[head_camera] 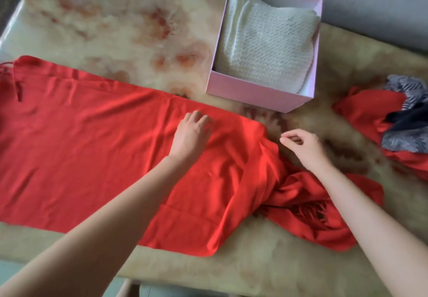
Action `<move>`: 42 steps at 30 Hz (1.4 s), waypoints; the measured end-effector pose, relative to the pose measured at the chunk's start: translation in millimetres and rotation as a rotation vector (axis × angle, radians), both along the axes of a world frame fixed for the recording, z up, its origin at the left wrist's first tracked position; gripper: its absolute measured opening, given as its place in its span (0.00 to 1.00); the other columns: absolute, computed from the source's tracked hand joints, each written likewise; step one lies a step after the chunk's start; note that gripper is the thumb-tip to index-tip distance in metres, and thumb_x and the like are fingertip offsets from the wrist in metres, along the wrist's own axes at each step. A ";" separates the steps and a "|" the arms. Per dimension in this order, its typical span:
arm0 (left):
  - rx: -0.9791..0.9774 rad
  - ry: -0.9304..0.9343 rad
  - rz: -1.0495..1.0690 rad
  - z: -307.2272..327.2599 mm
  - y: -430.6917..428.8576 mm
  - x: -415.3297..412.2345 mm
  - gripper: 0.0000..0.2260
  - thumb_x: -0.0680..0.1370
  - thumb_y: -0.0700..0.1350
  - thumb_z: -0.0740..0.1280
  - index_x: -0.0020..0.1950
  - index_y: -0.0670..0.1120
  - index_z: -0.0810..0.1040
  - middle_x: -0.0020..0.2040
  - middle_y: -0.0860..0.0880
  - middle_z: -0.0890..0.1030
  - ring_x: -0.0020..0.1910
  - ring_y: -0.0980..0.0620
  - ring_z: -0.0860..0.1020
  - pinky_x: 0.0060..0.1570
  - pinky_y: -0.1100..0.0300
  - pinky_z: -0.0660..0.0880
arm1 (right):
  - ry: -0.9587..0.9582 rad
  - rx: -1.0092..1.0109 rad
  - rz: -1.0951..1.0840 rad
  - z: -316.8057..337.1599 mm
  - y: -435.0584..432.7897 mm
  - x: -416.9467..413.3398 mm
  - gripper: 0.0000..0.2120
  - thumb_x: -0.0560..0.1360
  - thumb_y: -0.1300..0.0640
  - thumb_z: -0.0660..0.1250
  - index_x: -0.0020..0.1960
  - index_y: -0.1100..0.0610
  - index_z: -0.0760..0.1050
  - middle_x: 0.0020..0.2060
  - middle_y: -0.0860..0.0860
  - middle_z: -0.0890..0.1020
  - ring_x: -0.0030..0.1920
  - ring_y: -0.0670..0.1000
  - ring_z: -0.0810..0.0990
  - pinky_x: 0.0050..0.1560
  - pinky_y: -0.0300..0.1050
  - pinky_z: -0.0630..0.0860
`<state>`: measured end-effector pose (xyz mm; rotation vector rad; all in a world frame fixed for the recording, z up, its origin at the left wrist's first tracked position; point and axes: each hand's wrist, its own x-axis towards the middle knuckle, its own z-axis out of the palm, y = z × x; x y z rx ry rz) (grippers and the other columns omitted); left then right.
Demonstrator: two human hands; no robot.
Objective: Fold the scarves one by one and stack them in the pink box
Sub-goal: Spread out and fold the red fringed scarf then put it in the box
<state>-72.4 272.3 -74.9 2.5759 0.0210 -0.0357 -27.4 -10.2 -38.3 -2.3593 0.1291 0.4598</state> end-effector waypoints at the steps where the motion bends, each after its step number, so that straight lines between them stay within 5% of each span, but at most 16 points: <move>1: -0.052 0.029 -0.024 3.7 -18.3 -4.9 0.16 0.76 0.51 0.56 0.50 0.45 0.80 0.47 0.44 0.79 0.46 0.39 0.76 0.47 0.48 0.74 | 0.047 -0.004 -0.003 3.7 -14.1 -5.5 0.04 0.73 0.62 0.70 0.48 0.61 0.80 0.42 0.52 0.82 0.38 0.38 0.76 0.42 0.27 0.70; 6: -0.298 0.294 0.006 26.0 -99.4 -14.5 0.14 0.77 0.51 0.65 0.60 0.48 0.76 0.54 0.48 0.80 0.54 0.48 0.77 0.52 0.53 0.74 | 0.246 -0.035 0.044 13.4 -74.6 -37.1 0.11 0.71 0.51 0.73 0.50 0.54 0.82 0.47 0.53 0.83 0.50 0.48 0.78 0.53 0.28 0.71; 8: -0.335 0.364 0.011 27.8 -117.3 -13.3 0.20 0.75 0.49 0.68 0.65 0.46 0.72 0.56 0.45 0.79 0.56 0.46 0.77 0.55 0.53 0.72 | 0.252 -0.228 0.175 16.0 -100.9 -48.7 0.16 0.67 0.43 0.74 0.53 0.46 0.80 0.53 0.47 0.81 0.60 0.49 0.74 0.66 0.42 0.66; 11: -0.396 0.400 0.097 30.5 -133.4 -9.3 0.25 0.71 0.45 0.73 0.67 0.45 0.71 0.53 0.42 0.80 0.55 0.43 0.77 0.55 0.53 0.71 | 0.199 -0.561 0.334 28.1 -137.0 -63.7 0.23 0.66 0.42 0.74 0.59 0.45 0.77 0.56 0.44 0.76 0.66 0.51 0.66 0.66 0.44 0.53; 13: -0.482 0.419 0.168 36.2 -141.8 -7.1 0.25 0.70 0.43 0.74 0.65 0.44 0.72 0.49 0.43 0.81 0.52 0.45 0.78 0.51 0.60 0.70 | 0.173 -0.578 0.255 33.3 -159.9 -72.6 0.23 0.65 0.47 0.77 0.59 0.48 0.78 0.55 0.48 0.78 0.63 0.55 0.70 0.64 0.48 0.58; 16: -0.482 0.420 0.149 43.7 -152.5 -8.3 0.22 0.70 0.39 0.73 0.62 0.43 0.74 0.43 0.47 0.78 0.47 0.48 0.78 0.44 0.63 0.67 | 0.060 -0.509 0.131 29.8 -190.6 -88.3 0.12 0.63 0.61 0.78 0.44 0.51 0.80 0.44 0.55 0.83 0.49 0.60 0.79 0.53 0.50 0.69; 20: -0.372 0.414 0.054 64.7 -166.0 -22.1 0.02 0.73 0.38 0.68 0.46 0.42 0.78 0.36 0.43 0.75 0.39 0.51 0.71 0.35 0.62 0.60 | -0.012 -0.194 -0.133 29.0 -206.0 -102.9 0.08 0.66 0.70 0.74 0.39 0.60 0.79 0.40 0.57 0.83 0.39 0.42 0.80 0.42 0.26 0.69; 22: -0.341 0.476 0.006 70.9 -169.8 -36.6 0.03 0.73 0.40 0.67 0.41 0.41 0.78 0.32 0.45 0.72 0.37 0.52 0.71 0.32 0.60 0.60 | -0.022 -0.125 -0.157 28.5 -214.1 -111.2 0.07 0.66 0.70 0.74 0.40 0.61 0.80 0.42 0.56 0.83 0.38 0.32 0.77 0.45 0.26 0.69; 24: -0.284 0.617 -0.106 73.3 -174.0 -53.6 0.15 0.69 0.51 0.66 0.43 0.39 0.78 0.33 0.44 0.76 0.36 0.49 0.73 0.35 0.59 0.66 | 0.047 -0.156 -0.050 29.6 -221.7 -125.1 0.13 0.65 0.65 0.76 0.36 0.50 0.77 0.40 0.50 0.84 0.44 0.41 0.79 0.56 0.37 0.69; 26: -0.155 0.763 -0.295 71.8 -177.4 -70.2 0.26 0.62 0.57 0.61 0.48 0.40 0.81 0.41 0.39 0.81 0.38 0.49 0.75 0.41 0.56 0.69 | 0.169 -0.355 0.173 33.6 -229.0 -141.2 0.17 0.65 0.58 0.76 0.31 0.42 0.71 0.35 0.42 0.81 0.47 0.47 0.77 0.64 0.39 0.57; 29: 0.037 0.936 -0.578 70.4 -184.7 -93.7 0.18 0.69 0.53 0.68 0.53 0.43 0.81 0.49 0.43 0.83 0.47 0.49 0.79 0.45 0.59 0.72 | 0.344 -0.506 0.402 42.2 -237.1 -165.3 0.18 0.66 0.53 0.75 0.31 0.40 0.67 0.33 0.40 0.77 0.44 0.39 0.73 0.71 0.40 0.46; 32: 0.035 1.108 -0.696 71.8 -192.8 -103.0 0.15 0.71 0.51 0.72 0.56 0.49 0.82 0.53 0.50 0.83 0.48 0.55 0.79 0.48 0.64 0.73 | 0.518 -0.461 0.430 54.4 -250.9 -186.4 0.09 0.66 0.50 0.76 0.41 0.41 0.77 0.40 0.38 0.77 0.45 0.35 0.69 0.70 0.42 0.52; 34: -0.085 1.035 -0.619 68.4 -200.2 -97.0 0.11 0.72 0.50 0.71 0.51 0.47 0.83 0.48 0.46 0.84 0.46 0.51 0.81 0.51 0.59 0.76 | 0.510 -0.104 0.128 59.7 -259.6 -189.6 0.10 0.64 0.49 0.77 0.43 0.49 0.82 0.41 0.41 0.82 0.43 0.35 0.75 0.58 0.37 0.67; 36: -0.237 0.817 -0.372 65.7 -210.7 -85.8 0.11 0.71 0.48 0.66 0.46 0.44 0.82 0.44 0.41 0.84 0.43 0.44 0.82 0.47 0.51 0.78 | 0.254 0.125 -0.230 55.9 -267.4 -181.0 0.06 0.65 0.49 0.76 0.39 0.50 0.83 0.39 0.46 0.85 0.39 0.38 0.79 0.47 0.31 0.72; 39: -0.081 0.443 -0.226 58.9 -228.2 -65.6 0.12 0.73 0.40 0.64 0.55 0.47 0.80 0.51 0.45 0.81 0.53 0.44 0.78 0.55 0.53 0.73 | 0.073 0.028 -0.528 28.5 -281.4 -156.3 0.11 0.73 0.63 0.70 0.55 0.59 0.79 0.53 0.61 0.82 0.46 0.45 0.77 0.46 0.33 0.71; 42: 0.067 0.370 -0.323 49.2 -243.8 -47.1 0.18 0.75 0.42 0.66 0.64 0.51 0.75 0.60 0.47 0.76 0.63 0.45 0.71 0.63 0.53 0.67 | 0.180 0.069 -0.609 4.9 -281.3 -138.5 0.21 0.75 0.64 0.68 0.66 0.66 0.70 0.60 0.65 0.76 0.54 0.52 0.75 0.52 0.35 0.70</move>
